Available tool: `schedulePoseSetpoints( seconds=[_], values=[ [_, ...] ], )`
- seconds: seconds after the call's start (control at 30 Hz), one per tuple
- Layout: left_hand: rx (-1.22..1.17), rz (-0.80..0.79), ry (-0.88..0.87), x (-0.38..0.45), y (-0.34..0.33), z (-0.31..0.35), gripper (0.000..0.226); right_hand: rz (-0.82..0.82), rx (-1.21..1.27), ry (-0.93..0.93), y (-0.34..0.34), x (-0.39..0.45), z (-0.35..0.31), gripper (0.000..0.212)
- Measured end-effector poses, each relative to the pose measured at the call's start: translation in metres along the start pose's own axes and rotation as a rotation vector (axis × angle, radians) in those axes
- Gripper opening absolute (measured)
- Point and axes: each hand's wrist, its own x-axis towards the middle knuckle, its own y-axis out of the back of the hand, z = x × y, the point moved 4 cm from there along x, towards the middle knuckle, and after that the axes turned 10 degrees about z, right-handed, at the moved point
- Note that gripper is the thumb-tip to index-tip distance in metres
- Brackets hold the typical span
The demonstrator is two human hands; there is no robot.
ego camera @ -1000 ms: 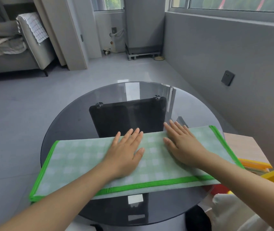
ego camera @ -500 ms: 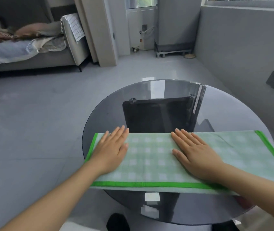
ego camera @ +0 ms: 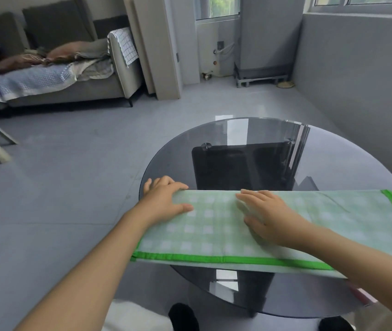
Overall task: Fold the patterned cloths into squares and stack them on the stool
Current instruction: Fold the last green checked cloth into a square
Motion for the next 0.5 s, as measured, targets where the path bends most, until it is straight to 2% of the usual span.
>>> schedulePoseSetpoints(
  seconds=[0.1, 0.3, 0.43, 0.5],
  values=[
    [-0.037, 0.011, 0.016, 0.01, 0.004, 0.0, 0.048, -0.017, 0.071, 0.049, -0.002, 0.01, -0.019, 0.06],
    [-0.042, 0.019, 0.127, 0.013, 0.014, -0.009, 0.046, -0.096, -0.022, 0.027, -0.009, 0.02, -0.026, 0.08],
    [-0.326, 0.005, 0.326, 0.01, 0.022, -0.032, 0.034, -0.149, -0.024, 0.019, -0.009, 0.02, -0.025, 0.089],
    [-0.475, -0.055, 0.41, 0.007, 0.023, -0.042, 0.028, -0.162, -0.026, 0.015, -0.008, 0.02, -0.026, 0.091]
  ],
)
